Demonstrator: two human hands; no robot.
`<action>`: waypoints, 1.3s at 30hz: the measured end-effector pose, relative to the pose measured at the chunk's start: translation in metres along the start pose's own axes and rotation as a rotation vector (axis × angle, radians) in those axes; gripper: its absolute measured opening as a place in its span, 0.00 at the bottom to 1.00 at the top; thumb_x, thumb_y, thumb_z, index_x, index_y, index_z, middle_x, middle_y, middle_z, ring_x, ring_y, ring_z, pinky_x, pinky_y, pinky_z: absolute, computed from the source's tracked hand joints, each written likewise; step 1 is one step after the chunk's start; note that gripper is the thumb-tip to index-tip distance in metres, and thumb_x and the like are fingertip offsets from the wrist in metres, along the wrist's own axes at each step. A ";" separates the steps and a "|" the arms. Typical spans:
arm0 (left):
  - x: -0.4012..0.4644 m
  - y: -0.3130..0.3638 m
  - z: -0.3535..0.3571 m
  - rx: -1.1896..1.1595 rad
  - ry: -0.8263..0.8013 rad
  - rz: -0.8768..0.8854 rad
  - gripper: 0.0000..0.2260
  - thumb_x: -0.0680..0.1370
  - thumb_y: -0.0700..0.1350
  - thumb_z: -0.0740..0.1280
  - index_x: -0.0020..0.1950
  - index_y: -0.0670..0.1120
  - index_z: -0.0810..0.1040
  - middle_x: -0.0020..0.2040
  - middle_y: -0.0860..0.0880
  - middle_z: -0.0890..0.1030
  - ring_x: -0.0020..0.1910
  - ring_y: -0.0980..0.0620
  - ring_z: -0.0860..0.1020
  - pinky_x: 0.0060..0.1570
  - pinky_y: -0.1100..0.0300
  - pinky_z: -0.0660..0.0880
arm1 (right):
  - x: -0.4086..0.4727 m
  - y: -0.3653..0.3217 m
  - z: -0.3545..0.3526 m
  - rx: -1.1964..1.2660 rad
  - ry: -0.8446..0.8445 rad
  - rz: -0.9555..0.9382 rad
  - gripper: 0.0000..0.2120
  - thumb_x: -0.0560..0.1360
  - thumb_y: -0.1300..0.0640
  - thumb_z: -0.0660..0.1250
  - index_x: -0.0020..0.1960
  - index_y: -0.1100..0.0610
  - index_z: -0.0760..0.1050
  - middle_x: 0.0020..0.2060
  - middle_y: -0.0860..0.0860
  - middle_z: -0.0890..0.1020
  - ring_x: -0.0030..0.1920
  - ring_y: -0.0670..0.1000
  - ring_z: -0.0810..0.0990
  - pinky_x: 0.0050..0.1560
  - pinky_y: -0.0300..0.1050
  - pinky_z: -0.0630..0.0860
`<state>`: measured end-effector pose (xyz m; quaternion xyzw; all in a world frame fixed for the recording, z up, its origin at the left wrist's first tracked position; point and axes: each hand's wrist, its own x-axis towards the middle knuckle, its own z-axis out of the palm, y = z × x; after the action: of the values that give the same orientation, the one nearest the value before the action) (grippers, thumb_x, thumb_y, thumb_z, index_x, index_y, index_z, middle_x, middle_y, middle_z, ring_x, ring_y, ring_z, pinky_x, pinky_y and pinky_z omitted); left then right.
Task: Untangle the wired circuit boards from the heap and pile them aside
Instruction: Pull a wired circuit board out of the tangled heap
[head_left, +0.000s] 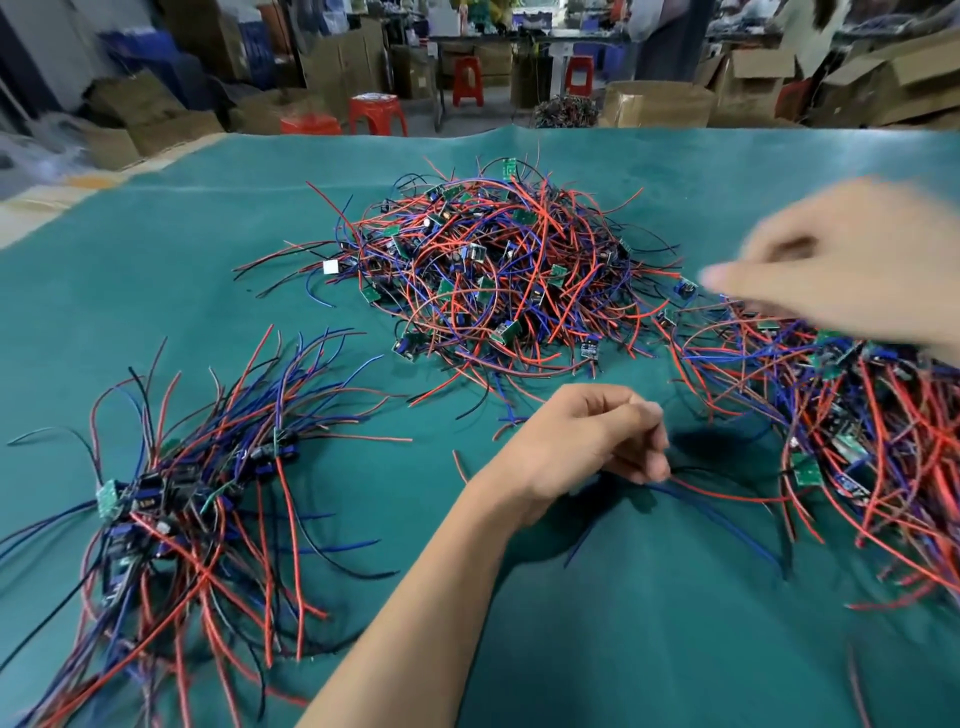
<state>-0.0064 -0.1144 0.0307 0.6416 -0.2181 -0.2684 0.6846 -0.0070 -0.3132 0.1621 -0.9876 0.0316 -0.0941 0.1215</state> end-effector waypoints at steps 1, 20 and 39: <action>0.001 -0.001 0.000 0.002 0.003 0.002 0.13 0.83 0.39 0.59 0.40 0.42 0.76 0.34 0.41 0.79 0.35 0.47 0.77 0.38 0.64 0.76 | 0.000 -0.037 0.010 0.021 -0.029 -0.125 0.22 0.63 0.22 0.65 0.38 0.39 0.82 0.29 0.39 0.82 0.35 0.45 0.81 0.36 0.39 0.73; -0.004 0.001 -0.002 0.124 0.047 0.008 0.12 0.80 0.31 0.59 0.40 0.40 0.77 0.33 0.46 0.80 0.33 0.54 0.78 0.37 0.65 0.77 | 0.012 -0.104 0.106 0.260 0.194 -0.237 0.02 0.78 0.57 0.68 0.47 0.51 0.78 0.41 0.50 0.84 0.46 0.57 0.83 0.50 0.52 0.79; 0.010 -0.012 -0.010 -0.113 0.387 0.034 0.09 0.82 0.41 0.64 0.45 0.42 0.80 0.37 0.44 0.80 0.35 0.48 0.76 0.35 0.58 0.74 | -0.068 -0.025 0.118 1.431 -0.690 -0.275 0.05 0.67 0.69 0.73 0.43 0.65 0.81 0.40 0.62 0.84 0.37 0.55 0.80 0.44 0.44 0.79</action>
<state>0.0069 -0.1133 0.0176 0.6380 -0.0780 -0.1403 0.7531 -0.0495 -0.2555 0.0440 -0.6389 -0.1976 0.2045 0.7148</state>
